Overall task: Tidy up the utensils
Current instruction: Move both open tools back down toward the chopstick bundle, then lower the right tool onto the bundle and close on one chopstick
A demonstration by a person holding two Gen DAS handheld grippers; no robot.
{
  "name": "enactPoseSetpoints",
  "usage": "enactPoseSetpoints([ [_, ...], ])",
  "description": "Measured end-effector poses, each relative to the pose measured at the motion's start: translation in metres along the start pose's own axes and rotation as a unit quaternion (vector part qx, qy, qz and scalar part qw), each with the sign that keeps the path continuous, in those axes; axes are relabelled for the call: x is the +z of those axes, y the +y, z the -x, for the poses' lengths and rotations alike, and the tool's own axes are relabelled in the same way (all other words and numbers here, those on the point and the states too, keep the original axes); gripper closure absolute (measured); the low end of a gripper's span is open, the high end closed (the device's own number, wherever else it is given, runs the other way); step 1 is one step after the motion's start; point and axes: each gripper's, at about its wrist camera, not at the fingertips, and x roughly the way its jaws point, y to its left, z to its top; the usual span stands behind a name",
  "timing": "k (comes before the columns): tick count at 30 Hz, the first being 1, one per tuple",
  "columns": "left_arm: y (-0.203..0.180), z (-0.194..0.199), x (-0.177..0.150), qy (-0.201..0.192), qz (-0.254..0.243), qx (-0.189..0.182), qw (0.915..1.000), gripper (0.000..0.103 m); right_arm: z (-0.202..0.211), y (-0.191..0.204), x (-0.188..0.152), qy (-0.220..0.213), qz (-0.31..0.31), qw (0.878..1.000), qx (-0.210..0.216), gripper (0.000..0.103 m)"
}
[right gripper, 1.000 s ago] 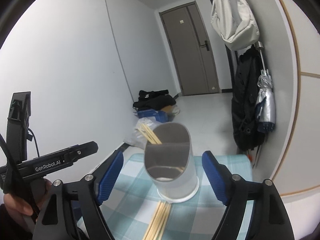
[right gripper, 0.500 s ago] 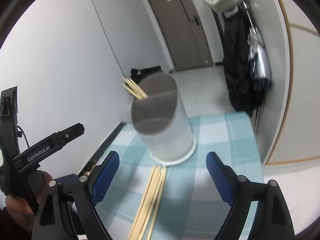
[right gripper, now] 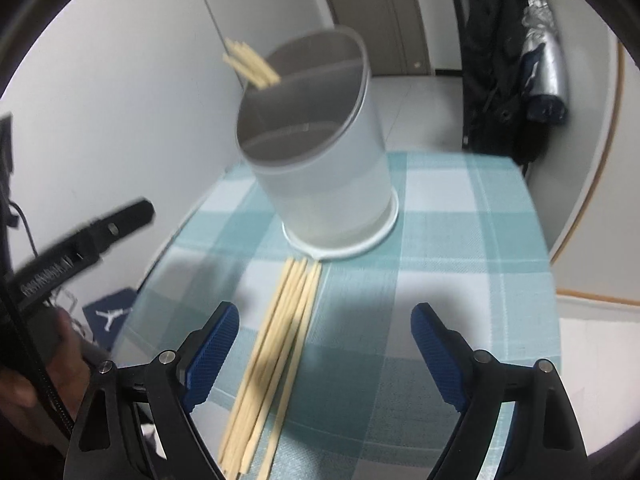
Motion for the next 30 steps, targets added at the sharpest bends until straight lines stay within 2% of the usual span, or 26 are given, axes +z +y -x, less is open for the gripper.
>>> enactPoseSetpoints([
  [1, 0.001, -0.001, 0.0, 0.004, 0.0, 0.0, 1.0, 0.017, -0.006, 0.001, 0.0, 0.011, 0.003, 1.0, -0.003, 0.016],
  [3, 0.004, -0.004, 0.0, 0.011, 0.001, 0.001, 0.9999, 0.017, -0.015, 0.0, 0.0, 0.027, 0.004, 1.0, -0.008, 0.024],
  [5, 0.007, -0.003, 0.001, 0.01, 0.007, 0.001, 0.9999, 0.017, -0.025, 0.0, -0.001, 0.045, 0.009, 0.999, -0.01, 0.043],
  [8, 0.01, -0.004, 0.003, 0.014, 0.019, 0.0, 0.9997, 0.017, -0.037, -0.001, -0.002, 0.069, 0.016, 0.997, -0.018, 0.05],
  [15, 0.02, -0.008, 0.006, 0.034, 0.061, -0.009, 0.9975, 0.017, -0.057, 0.001, 0.008, 0.091, 0.03, 0.995, -0.032, 0.058],
  [17, 0.022, -0.009, 0.007, 0.037, 0.067, -0.008, 0.997, 0.017, -0.061, 0.005, 0.011, 0.097, 0.036, 0.994, -0.033, 0.063],
  [20, 0.024, -0.012, 0.009, 0.043, 0.064, 0.007, 0.997, 0.017, -0.065, 0.013, 0.013, 0.103, 0.056, 0.991, -0.066, 0.071],
  [23, 0.032, -0.014, 0.011, 0.051, 0.076, 0.003, 0.9958, 0.017, -0.069, 0.024, 0.015, 0.112, 0.063, 0.988, -0.085, 0.08],
  [30, 0.045, -0.02, 0.014, 0.069, 0.106, 0.0, 0.992, 0.017, -0.079, 0.046, 0.019, 0.129, 0.103, 0.98, -0.115, 0.083],
])
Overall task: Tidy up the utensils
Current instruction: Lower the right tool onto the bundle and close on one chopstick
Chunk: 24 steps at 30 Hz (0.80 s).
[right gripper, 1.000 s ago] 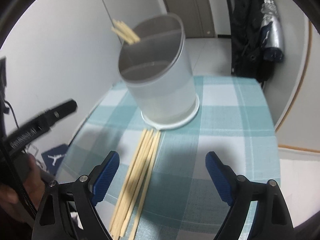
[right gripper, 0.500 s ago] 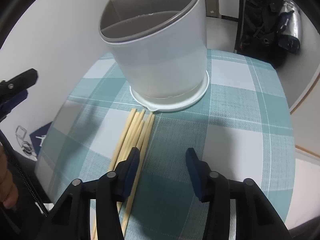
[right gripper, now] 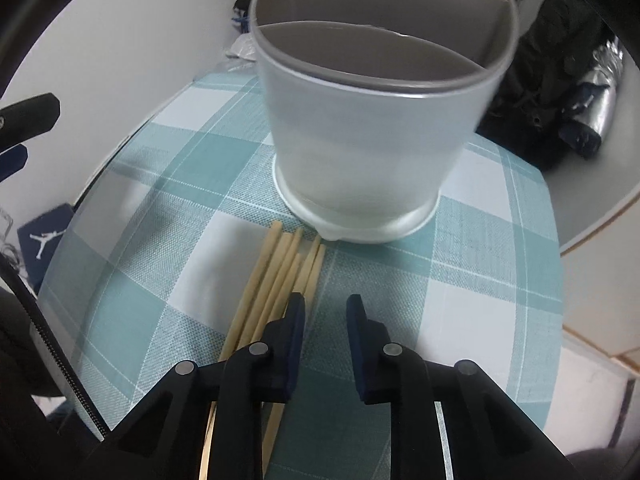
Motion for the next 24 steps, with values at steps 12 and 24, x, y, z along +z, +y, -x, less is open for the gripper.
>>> enactPoseSetpoints([
  [12, 0.006, 0.0, 0.002, -0.009, 0.009, -0.004, 0.9999, 0.017, -0.009, 0.0, 0.007, 0.01, 0.0, 1.0, 0.011, 0.089],
  [24, 0.002, -0.021, -0.011, 0.067, -0.024, -0.017, 0.9973, 0.017, -0.007, -0.011, 0.0, -0.022, -0.042, 0.998, 0.049, 0.099],
])
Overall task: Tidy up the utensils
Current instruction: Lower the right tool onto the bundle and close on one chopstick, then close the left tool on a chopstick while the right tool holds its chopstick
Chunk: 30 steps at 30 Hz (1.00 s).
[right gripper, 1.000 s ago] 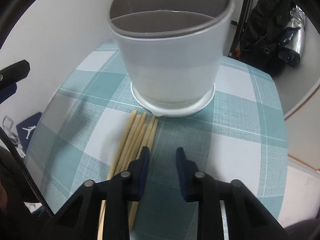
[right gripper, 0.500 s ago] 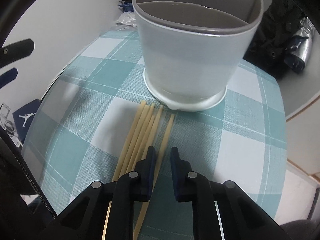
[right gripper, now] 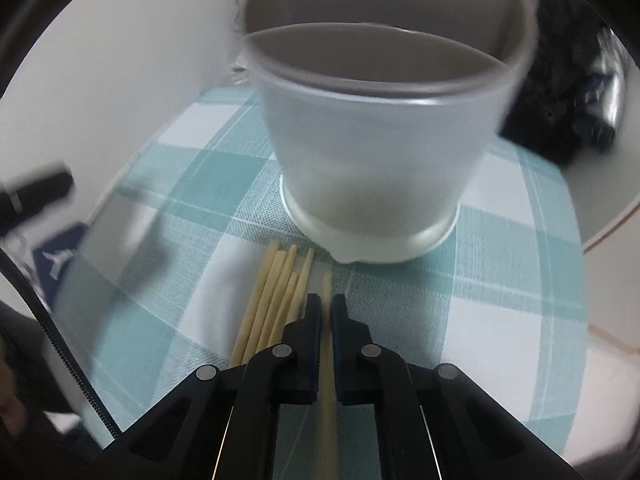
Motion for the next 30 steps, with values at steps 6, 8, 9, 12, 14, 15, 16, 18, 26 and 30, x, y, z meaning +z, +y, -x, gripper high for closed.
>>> enactPoseSetpoints([
  [6, -0.014, -0.01, -0.01, 0.041, -0.018, -0.002, 0.999, 0.017, 0.026, -0.046, -0.003, -0.033, -0.098, 0.993, 0.061, 0.099],
  [8, -0.02, -0.013, -0.013, 0.052, -0.027, -0.01, 0.9982, 0.017, 0.033, -0.061, -0.004, -0.037, -0.127, 0.987, 0.087, 0.099],
  [9, -0.024, -0.016, -0.016, 0.063, -0.032, -0.015, 0.9974, 0.017, 0.034, -0.069, -0.004, -0.038, -0.141, 0.984, 0.098, 0.099],
  [12, -0.033, -0.022, -0.022, 0.084, -0.038, -0.018, 0.9955, 0.017, 0.043, -0.089, -0.002, -0.044, -0.178, 0.974, 0.132, 0.099],
  [14, -0.039, -0.021, -0.025, 0.086, -0.05, -0.021, 0.9948, 0.017, 0.052, -0.11, -0.005, -0.051, -0.201, 0.966, 0.154, 0.099],
  [15, -0.042, -0.02, -0.026, 0.085, -0.055, -0.023, 0.9946, 0.017, 0.055, -0.118, -0.006, -0.057, -0.216, 0.96, 0.171, 0.099],
  [16, -0.045, -0.02, -0.028, 0.083, -0.064, -0.022, 0.9942, 0.017, 0.057, -0.123, -0.006, -0.061, -0.223, 0.956, 0.178, 0.099],
  [18, -0.052, -0.021, -0.031, 0.083, -0.082, -0.017, 0.993, 0.017, 0.061, -0.132, -0.007, -0.069, -0.229, 0.953, 0.185, 0.099],
  [26, -0.067, -0.035, -0.047, 0.11, -0.114, 0.002, 0.9873, 0.017, 0.057, -0.133, -0.018, -0.097, -0.247, 0.943, 0.201, 0.099],
  [30, -0.07, -0.034, -0.048, 0.105, -0.128, 0.02, 0.986, 0.017, 0.056, -0.138, -0.021, -0.106, -0.249, 0.941, 0.201, 0.099],
])
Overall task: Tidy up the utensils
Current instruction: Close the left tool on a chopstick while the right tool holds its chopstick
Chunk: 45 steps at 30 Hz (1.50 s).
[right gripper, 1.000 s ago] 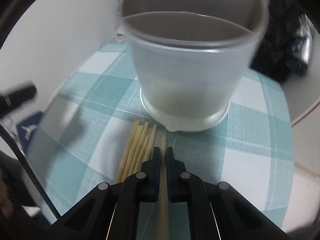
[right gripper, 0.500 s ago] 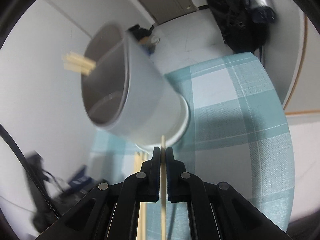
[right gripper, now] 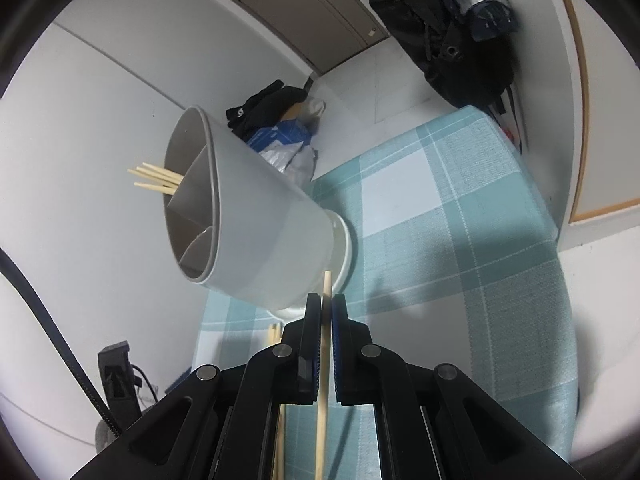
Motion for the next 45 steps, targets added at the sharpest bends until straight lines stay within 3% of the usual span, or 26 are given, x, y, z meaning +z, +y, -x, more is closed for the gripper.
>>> enactPoseSetpoints([
  [11, 0.001, -0.012, 0.017, 0.015, 0.007, 0.012, 0.9998, 0.017, 0.007, 0.002, 0.01, -0.026, 0.009, 1.0, 0.009, 0.099],
  [20, -0.007, -0.026, 0.038, 0.012, -0.02, 0.032, 0.9992, 0.018, 0.009, 0.001, 0.016, -0.034, 0.008, 0.999, 0.02, 0.099],
  [26, -0.009, -0.031, 0.049, 0.003, -0.006, 0.026, 0.9996, 0.033, 0.016, 0.003, 0.017, -0.046, 0.019, 0.998, 0.023, 0.099],
  [29, -0.013, -0.027, 0.049, -0.002, -0.005, 0.023, 0.9997, 0.061, 0.017, 0.004, 0.016, -0.048, 0.02, 0.998, 0.018, 0.099],
  [31, -0.016, -0.025, 0.049, 0.0, -0.003, 0.014, 0.9999, 0.096, 0.019, 0.006, 0.015, -0.049, 0.022, 0.998, 0.016, 0.099],
  [37, -0.004, -0.028, 0.054, 0.002, 0.039, -0.025, 0.9989, 0.1, 0.028, 0.019, 0.012, -0.067, 0.045, 0.997, 0.016, 0.099],
  [45, 0.014, 0.014, 0.054, -0.064, 0.085, -0.071, 0.9918, 0.1, 0.045, 0.056, -0.005, -0.118, 0.134, 0.984, -0.005, 0.099],
])
